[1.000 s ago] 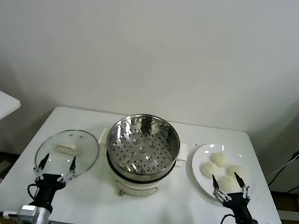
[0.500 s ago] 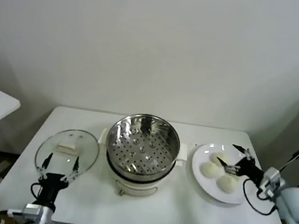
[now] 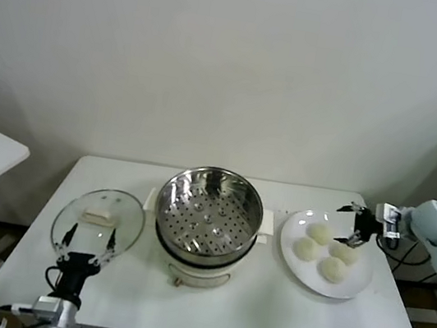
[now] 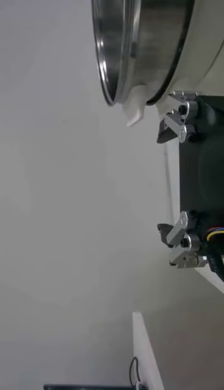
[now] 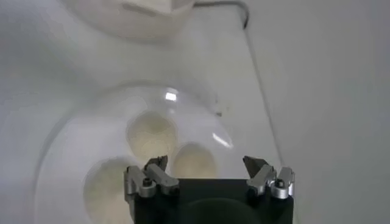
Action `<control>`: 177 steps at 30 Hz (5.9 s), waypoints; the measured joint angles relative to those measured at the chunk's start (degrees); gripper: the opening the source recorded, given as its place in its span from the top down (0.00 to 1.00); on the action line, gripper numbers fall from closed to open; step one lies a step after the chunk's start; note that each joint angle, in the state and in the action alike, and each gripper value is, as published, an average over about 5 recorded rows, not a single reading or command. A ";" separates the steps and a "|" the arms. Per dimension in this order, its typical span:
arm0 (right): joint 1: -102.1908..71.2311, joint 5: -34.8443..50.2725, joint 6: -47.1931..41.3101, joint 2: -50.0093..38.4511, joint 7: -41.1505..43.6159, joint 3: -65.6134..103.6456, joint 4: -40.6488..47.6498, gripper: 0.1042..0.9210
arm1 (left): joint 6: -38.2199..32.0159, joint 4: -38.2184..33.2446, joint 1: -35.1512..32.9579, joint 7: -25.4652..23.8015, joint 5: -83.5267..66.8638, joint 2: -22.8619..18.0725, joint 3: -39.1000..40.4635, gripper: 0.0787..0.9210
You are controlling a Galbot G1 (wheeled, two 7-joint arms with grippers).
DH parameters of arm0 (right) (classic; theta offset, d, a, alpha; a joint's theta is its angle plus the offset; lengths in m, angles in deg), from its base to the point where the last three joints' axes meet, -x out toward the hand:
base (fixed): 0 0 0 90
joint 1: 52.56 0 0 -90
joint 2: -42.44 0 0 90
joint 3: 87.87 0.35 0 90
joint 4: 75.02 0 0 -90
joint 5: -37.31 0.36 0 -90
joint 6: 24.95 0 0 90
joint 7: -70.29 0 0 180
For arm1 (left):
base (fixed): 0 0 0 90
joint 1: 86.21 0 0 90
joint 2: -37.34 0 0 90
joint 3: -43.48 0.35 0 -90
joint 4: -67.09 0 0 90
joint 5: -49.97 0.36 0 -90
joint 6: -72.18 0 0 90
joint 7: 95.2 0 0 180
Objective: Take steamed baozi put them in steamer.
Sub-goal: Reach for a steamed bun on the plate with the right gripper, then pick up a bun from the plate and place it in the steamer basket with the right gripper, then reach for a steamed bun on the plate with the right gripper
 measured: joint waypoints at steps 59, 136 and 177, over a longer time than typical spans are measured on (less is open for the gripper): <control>5.53 -21.34 7.77 19.24 2.07 1.86 21.49 0.31 | 1.06 2.30 1.18 1.39 -0.92 -0.45 -0.65 0.12; 22.25 -27.72 29.71 31.53 2.47 -29.14 -10.87 0.12 | 0.21 0.64 -2.26 1.67 0.11 -0.84 0.10 0.12; 13.65 9.88 -6.08 5.59 9.68 -22.20 -0.59 0.12 | 1.76 -3.36 -3.12 2.10 -1.14 -0.12 0.43 0.12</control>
